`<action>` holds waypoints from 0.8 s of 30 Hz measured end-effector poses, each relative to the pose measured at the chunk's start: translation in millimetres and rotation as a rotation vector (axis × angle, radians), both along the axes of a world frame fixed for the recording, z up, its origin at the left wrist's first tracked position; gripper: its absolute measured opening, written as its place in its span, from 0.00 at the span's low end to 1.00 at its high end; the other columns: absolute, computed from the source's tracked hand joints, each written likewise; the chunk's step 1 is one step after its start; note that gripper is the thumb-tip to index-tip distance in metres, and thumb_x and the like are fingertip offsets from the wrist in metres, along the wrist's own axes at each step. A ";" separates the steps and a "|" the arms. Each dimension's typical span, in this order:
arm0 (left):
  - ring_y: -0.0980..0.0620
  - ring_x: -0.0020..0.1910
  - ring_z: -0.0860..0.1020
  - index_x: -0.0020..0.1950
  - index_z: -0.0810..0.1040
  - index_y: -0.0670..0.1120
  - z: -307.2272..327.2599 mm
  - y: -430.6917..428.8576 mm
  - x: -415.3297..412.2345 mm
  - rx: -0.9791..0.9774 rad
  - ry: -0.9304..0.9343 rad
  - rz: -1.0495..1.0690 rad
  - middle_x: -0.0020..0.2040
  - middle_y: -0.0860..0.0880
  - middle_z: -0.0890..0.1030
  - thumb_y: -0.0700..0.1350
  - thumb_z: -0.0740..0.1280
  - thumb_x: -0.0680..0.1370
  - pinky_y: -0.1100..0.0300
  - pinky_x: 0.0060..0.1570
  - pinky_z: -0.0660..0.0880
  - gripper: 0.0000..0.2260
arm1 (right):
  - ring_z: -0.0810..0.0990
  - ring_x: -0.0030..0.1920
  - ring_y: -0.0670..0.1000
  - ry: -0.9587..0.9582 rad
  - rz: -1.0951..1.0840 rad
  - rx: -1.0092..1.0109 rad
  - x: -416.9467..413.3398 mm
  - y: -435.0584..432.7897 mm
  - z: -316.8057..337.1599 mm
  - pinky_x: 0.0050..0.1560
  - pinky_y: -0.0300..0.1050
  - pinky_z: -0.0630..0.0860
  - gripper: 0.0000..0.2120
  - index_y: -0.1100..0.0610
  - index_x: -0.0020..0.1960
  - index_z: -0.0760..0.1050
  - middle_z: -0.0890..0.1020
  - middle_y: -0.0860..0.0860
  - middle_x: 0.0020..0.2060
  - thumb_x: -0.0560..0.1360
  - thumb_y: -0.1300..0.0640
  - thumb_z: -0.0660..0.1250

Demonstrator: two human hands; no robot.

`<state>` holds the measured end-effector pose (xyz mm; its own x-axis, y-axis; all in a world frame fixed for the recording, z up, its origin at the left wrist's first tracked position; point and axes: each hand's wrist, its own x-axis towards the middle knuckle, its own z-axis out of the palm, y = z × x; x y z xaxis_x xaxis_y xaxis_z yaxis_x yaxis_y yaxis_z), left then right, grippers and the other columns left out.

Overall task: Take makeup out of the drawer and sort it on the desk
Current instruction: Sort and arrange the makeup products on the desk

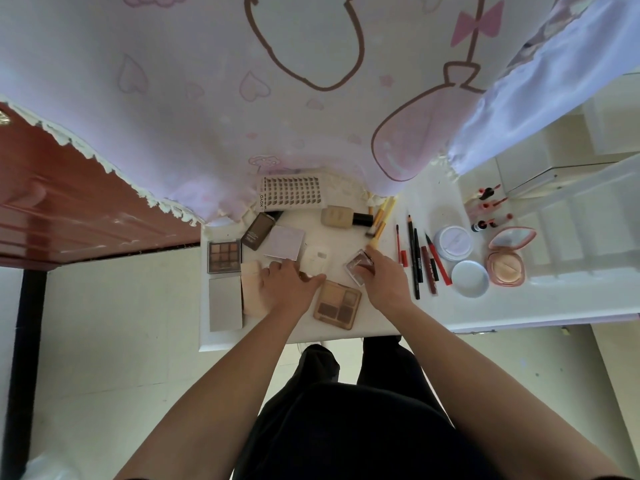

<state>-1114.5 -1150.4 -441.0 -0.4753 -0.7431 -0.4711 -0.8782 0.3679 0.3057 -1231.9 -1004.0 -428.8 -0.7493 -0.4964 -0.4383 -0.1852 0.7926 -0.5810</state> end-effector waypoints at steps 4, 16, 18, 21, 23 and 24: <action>0.44 0.59 0.72 0.57 0.72 0.51 2.2 -1.7 0.4 -0.004 0.076 -0.022 0.57 0.48 0.77 0.61 0.74 0.68 0.51 0.59 0.69 0.25 | 0.81 0.57 0.58 0.012 -0.001 -0.021 0.3 1.3 -0.4 0.53 0.49 0.75 0.17 0.56 0.69 0.72 0.83 0.55 0.58 0.81 0.53 0.64; 0.45 0.58 0.72 0.64 0.73 0.52 5.7 -6.0 -4.9 0.097 0.220 -0.017 0.57 0.46 0.75 0.49 0.75 0.73 0.55 0.55 0.68 0.22 | 0.81 0.56 0.58 -0.013 -0.010 -0.048 -1.9 2.2 -2.8 0.56 0.51 0.76 0.17 0.57 0.70 0.71 0.83 0.56 0.57 0.82 0.55 0.63; 0.45 0.59 0.73 0.66 0.74 0.52 5.0 -10.0 -5.0 0.149 0.247 0.020 0.57 0.45 0.75 0.48 0.75 0.74 0.54 0.58 0.70 0.22 | 0.81 0.57 0.58 -0.012 0.011 -0.018 -3.4 1.2 -5.4 0.57 0.51 0.76 0.18 0.57 0.71 0.70 0.83 0.55 0.57 0.82 0.55 0.62; 0.47 0.57 0.76 0.67 0.75 0.52 6.7 -14.7 -7.9 0.226 0.293 0.098 0.58 0.46 0.76 0.47 0.75 0.74 0.54 0.60 0.72 0.22 | 0.81 0.54 0.58 -0.016 0.041 0.005 -4.5 -2.4 -8.2 0.55 0.51 0.77 0.16 0.55 0.71 0.70 0.83 0.56 0.55 0.83 0.56 0.58; 0.48 0.56 0.77 0.66 0.77 0.52 9.3 -16.5 -10.4 0.289 0.354 0.195 0.58 0.48 0.78 0.45 0.76 0.73 0.53 0.60 0.75 0.22 | 0.81 0.54 0.57 -0.048 0.029 -0.002 -3.9 -5.3 -8.7 0.56 0.54 0.78 0.16 0.55 0.70 0.72 0.83 0.56 0.54 0.84 0.56 0.57; 0.49 0.55 0.78 0.65 0.77 0.52 11.0 -16.8 -11.3 0.318 0.383 0.240 0.57 0.49 0.78 0.45 0.76 0.72 0.53 0.59 0.76 0.22 | 0.82 0.53 0.57 -0.066 0.013 -0.008 -3.7 -6.4 -8.7 0.55 0.54 0.79 0.15 0.55 0.68 0.73 0.83 0.55 0.54 0.83 0.56 0.57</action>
<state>-1125.8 -1167.2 -430.1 -0.4913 -0.7013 -0.5165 -0.7303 0.0086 0.6830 -1235.7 -1010.5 -437.6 -0.7121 -0.5097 -0.4828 -0.1564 0.7856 -0.5986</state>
